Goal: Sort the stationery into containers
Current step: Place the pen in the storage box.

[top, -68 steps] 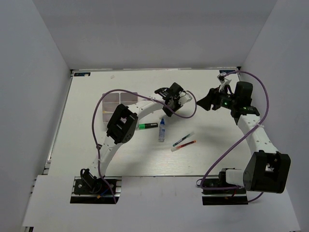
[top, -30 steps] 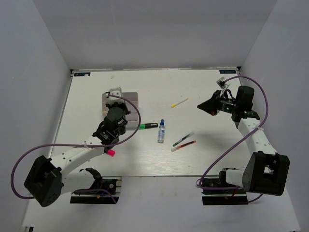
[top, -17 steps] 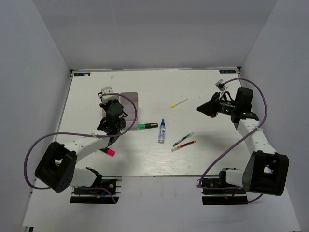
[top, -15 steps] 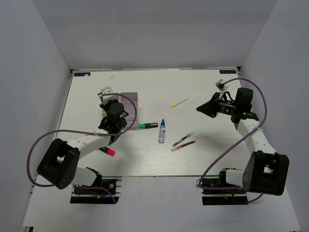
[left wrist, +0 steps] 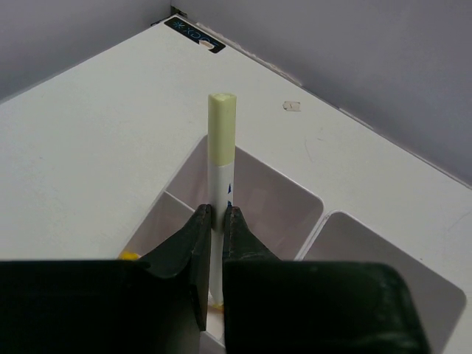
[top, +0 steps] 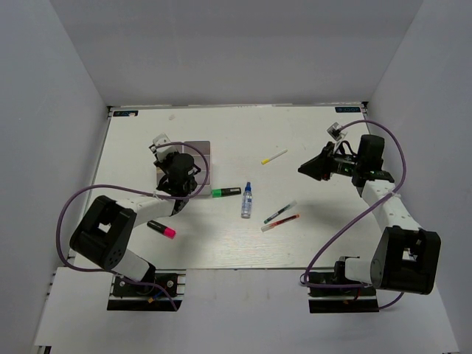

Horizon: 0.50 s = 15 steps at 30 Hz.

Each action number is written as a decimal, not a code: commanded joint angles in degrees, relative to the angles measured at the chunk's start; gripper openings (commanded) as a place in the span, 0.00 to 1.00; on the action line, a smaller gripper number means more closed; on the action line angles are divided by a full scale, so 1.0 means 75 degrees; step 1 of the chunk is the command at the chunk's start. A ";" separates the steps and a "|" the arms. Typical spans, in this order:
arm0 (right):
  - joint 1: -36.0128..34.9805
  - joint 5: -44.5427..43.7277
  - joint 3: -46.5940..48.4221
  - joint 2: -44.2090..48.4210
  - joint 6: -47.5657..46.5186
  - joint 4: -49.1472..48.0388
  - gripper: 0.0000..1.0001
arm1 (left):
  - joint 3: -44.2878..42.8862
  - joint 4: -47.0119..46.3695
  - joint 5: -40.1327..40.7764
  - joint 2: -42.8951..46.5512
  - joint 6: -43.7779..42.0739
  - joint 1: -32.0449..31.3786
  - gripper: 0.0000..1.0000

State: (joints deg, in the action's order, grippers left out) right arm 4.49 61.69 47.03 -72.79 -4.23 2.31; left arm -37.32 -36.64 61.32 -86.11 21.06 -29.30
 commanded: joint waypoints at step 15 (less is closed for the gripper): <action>0.0011 0.0364 0.0583 -0.0207 -0.1643 0.0919 0.59 | -0.0366 0.0877 -0.0078 0.0885 0.0627 -0.0136 0.57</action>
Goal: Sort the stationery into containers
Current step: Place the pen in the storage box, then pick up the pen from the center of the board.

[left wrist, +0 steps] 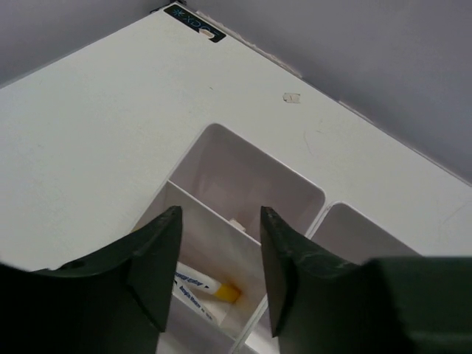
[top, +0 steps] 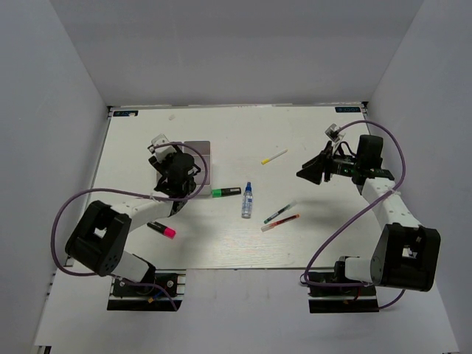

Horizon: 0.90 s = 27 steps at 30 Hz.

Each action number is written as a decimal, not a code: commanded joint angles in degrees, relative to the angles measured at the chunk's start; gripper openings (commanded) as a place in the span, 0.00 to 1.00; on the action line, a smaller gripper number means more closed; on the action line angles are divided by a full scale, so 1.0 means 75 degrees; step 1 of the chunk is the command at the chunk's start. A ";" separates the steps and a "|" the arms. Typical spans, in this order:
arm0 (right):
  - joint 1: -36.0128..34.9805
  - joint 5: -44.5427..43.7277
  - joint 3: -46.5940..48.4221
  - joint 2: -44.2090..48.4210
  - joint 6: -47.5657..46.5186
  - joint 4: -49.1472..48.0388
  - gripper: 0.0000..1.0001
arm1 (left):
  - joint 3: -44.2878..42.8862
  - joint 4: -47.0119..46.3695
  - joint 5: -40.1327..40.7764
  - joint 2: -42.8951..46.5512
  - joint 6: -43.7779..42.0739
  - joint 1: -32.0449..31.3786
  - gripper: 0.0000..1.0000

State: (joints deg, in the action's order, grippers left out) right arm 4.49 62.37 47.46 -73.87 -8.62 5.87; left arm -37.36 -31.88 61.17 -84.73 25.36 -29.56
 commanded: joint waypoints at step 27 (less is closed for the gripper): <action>-0.2590 -0.4038 0.8648 -0.7096 -1.1541 0.5781 0.61 | -0.0339 0.7532 -0.6574 0.6433 -0.0487 -0.0008 0.99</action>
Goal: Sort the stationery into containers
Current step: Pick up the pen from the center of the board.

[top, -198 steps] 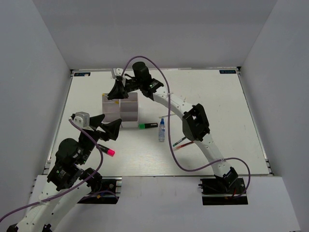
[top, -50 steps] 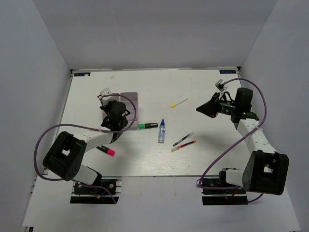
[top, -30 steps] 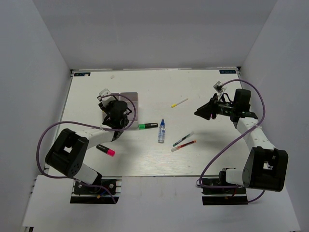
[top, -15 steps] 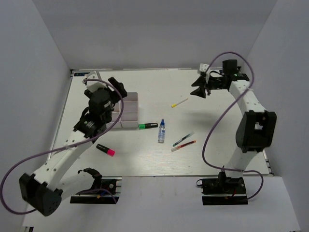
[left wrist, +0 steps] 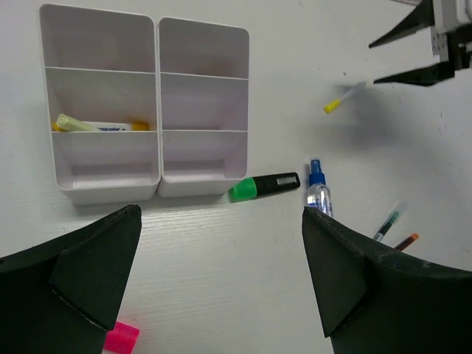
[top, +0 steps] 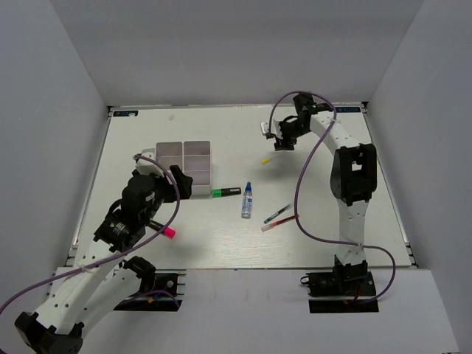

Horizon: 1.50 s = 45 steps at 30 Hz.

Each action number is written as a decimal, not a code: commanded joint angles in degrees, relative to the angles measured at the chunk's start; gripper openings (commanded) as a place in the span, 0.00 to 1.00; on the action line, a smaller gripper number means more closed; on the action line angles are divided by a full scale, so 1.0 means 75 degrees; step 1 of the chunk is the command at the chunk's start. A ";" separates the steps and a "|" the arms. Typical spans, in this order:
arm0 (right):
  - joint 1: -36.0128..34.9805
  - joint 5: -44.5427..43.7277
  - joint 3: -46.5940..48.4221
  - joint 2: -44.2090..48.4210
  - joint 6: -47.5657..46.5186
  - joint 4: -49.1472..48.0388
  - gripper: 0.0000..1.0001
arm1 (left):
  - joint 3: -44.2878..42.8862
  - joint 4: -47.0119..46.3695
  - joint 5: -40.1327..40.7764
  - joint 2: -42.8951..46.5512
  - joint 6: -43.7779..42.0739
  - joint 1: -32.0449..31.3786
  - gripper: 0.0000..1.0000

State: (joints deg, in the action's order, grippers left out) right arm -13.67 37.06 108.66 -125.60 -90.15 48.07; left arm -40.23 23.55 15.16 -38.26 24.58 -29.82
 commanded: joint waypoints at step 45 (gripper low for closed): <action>-0.1048 -0.3019 0.2281 -0.2706 -0.1586 0.3280 0.42 | 0.0114 0.0141 -0.0439 0.1000 -0.0453 0.0098 0.99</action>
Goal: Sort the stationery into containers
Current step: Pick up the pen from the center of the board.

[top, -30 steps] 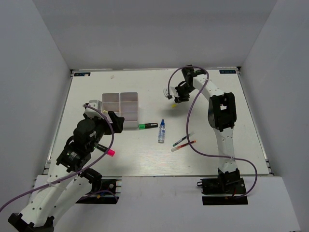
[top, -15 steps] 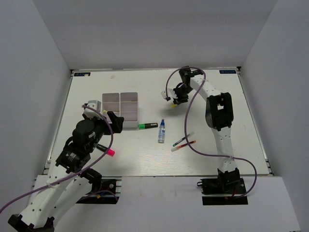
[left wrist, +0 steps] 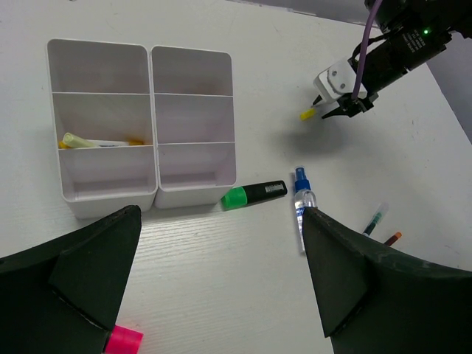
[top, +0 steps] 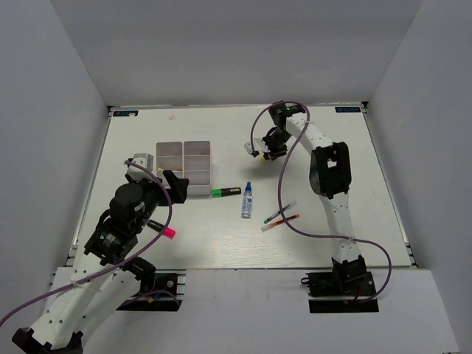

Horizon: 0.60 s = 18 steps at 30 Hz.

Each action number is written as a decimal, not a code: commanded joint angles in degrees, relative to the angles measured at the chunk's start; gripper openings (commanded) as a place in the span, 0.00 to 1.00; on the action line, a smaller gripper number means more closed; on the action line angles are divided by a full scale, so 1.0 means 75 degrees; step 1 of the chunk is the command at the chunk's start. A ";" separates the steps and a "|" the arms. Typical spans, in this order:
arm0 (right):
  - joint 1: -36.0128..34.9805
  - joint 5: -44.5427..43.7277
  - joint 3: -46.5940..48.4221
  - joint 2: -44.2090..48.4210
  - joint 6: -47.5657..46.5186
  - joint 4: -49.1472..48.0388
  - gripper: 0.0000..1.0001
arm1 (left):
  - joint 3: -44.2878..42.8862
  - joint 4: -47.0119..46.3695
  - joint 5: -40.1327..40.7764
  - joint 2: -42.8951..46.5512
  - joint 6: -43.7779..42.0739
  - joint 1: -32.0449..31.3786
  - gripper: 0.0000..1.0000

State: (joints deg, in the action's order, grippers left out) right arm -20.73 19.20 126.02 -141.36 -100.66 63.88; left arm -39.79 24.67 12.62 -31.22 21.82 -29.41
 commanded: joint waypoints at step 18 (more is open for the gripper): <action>-0.0365 0.0695 -0.1860 0.0600 0.0483 0.1479 0.00 | 0.0126 -0.0007 -0.0031 0.0272 -0.0086 0.0042 0.99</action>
State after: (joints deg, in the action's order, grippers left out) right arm -22.79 20.12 116.01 -135.96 -99.00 69.80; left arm -39.68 24.67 12.62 -29.91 21.82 -29.41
